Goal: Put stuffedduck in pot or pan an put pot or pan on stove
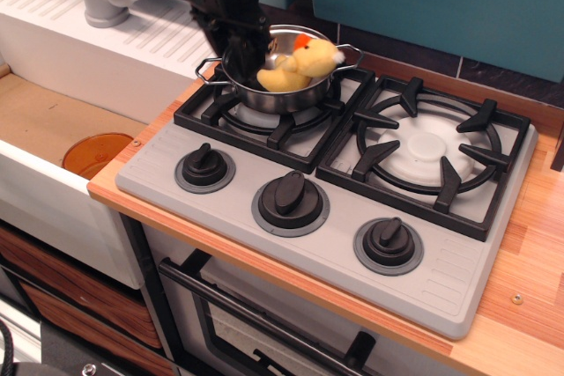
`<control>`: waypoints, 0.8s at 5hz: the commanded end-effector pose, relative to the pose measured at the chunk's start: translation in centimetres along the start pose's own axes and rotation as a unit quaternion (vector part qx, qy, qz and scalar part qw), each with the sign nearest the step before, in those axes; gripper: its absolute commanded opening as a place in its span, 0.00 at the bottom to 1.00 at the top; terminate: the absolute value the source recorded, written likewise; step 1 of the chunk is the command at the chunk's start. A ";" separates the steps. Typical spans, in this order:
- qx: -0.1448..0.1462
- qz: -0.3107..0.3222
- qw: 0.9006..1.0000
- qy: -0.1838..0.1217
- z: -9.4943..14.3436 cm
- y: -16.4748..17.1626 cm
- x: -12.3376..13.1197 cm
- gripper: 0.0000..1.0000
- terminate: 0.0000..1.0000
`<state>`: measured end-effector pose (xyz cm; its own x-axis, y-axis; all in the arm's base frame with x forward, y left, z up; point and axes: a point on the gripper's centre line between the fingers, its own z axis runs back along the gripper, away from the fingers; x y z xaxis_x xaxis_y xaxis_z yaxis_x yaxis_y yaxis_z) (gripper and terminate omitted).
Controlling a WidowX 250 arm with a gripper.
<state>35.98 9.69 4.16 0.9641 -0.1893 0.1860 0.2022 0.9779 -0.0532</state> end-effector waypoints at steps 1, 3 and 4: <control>0.028 -0.003 0.999 -0.022 5.6 -1.7 2.4 1.00 0.00; 0.034 -0.002 0.999 -0.003 8.5 -3.3 3.0 1.00 0.00; 0.032 0.002 0.999 -0.001 8.6 -4.9 3.0 1.00 0.00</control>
<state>35.38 5.31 10.79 0.9766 -0.1807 0.1169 0.1845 0.9826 -0.0218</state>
